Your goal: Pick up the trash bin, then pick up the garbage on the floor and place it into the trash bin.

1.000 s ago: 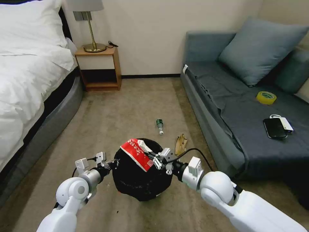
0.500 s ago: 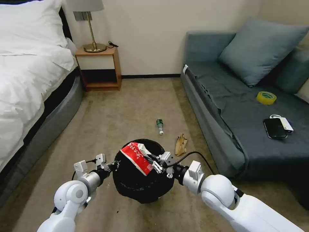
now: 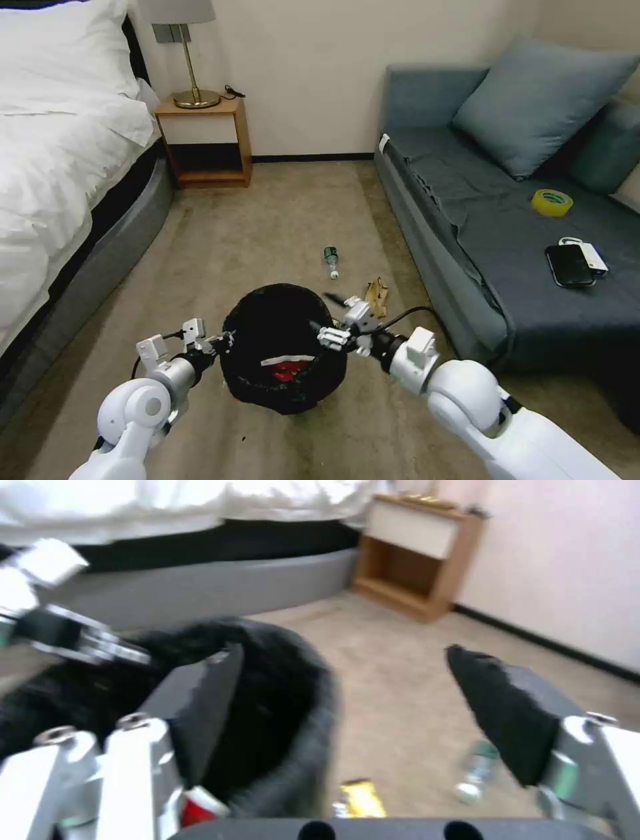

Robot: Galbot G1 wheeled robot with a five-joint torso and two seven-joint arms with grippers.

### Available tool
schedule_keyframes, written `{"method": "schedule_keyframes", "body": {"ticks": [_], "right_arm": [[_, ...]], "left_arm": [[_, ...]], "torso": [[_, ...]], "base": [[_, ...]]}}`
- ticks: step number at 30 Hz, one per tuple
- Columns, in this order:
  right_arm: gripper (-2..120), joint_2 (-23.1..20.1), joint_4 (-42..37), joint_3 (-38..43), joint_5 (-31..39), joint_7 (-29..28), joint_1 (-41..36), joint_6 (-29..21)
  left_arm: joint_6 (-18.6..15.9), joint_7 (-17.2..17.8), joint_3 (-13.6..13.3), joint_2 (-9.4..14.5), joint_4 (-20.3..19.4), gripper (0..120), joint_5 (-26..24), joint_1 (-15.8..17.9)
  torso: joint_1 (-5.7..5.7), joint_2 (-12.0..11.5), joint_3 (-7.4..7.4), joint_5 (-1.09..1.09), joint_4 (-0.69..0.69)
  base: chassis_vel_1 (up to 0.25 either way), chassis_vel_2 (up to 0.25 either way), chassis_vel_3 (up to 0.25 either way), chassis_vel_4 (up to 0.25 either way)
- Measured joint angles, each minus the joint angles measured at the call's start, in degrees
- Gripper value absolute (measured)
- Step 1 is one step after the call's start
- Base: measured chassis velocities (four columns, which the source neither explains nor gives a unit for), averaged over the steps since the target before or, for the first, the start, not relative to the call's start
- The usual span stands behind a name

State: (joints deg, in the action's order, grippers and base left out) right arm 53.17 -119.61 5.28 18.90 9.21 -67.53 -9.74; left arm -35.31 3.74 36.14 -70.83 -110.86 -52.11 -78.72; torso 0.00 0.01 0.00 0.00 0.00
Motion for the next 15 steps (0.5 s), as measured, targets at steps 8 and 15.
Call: {"method": "schedule_keyframes", "body": {"ticks": [8,15], "right_arm": [[100,6.90,-1.98,11.71,-10.83,0.49,-10.42,3.95],[100,20.27,-3.17,19.81,-16.96,0.90,-19.26,8.59]], "left_arm": [[4.44,-0.84,2.18,-2.58,-3.12,5,7.28,-2.74],[5.50,-0.86,5.51,-3.80,-5.31,5,10.28,-4.73]], "torso": [[0.00,0.00,0.00,-0.01,-0.01],[0.00,0.00,0.00,0.00,0.00]], "base": [[0.000,0.000,0.000,0.000],[0.000,0.000,0.000,0.000]]}}
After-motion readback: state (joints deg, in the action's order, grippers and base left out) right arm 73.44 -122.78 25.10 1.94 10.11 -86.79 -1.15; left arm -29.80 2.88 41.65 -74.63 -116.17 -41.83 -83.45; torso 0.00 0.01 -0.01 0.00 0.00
